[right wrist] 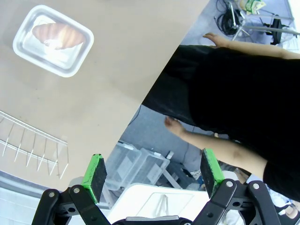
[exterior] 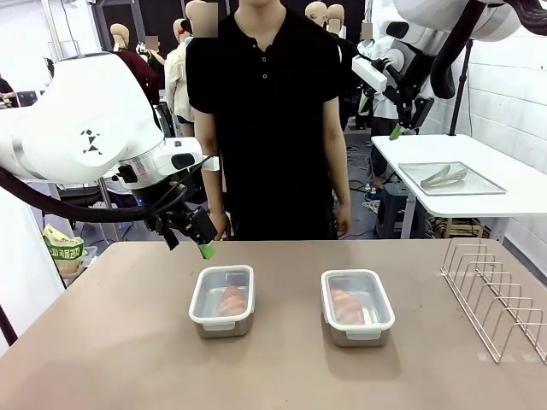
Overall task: Place the bread in airtight containers.
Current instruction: Release when the human grabs the Airtight Container lid.
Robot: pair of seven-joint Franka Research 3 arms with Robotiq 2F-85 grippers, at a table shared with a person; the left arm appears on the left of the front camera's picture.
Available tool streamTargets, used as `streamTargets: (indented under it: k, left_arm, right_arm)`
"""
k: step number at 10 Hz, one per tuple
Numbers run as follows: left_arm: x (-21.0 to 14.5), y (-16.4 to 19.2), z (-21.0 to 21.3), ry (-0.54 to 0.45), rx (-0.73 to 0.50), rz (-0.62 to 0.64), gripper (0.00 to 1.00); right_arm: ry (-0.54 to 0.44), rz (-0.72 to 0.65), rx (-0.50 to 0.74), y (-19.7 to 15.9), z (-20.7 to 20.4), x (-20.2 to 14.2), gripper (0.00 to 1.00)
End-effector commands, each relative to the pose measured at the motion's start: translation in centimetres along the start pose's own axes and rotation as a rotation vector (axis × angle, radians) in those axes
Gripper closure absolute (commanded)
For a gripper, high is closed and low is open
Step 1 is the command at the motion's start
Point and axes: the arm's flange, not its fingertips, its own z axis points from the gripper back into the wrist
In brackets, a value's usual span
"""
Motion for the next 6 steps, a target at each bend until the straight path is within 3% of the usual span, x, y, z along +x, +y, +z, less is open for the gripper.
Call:
streamTargets:
  k: [1,6]
  left_arm:
    - [0.04,0.07,0.04,-0.002,-0.002,0.001,0.0]
    - [0.04,0.07,0.04,-0.002,-0.002,0.001,0.0]
  right_arm:
    - [0.0,-0.002,-0.012,-0.11,0.0,0.0,0.0]
    - [0.0,-0.002,-0.012,-0.11,0.0,0.0,0.0]
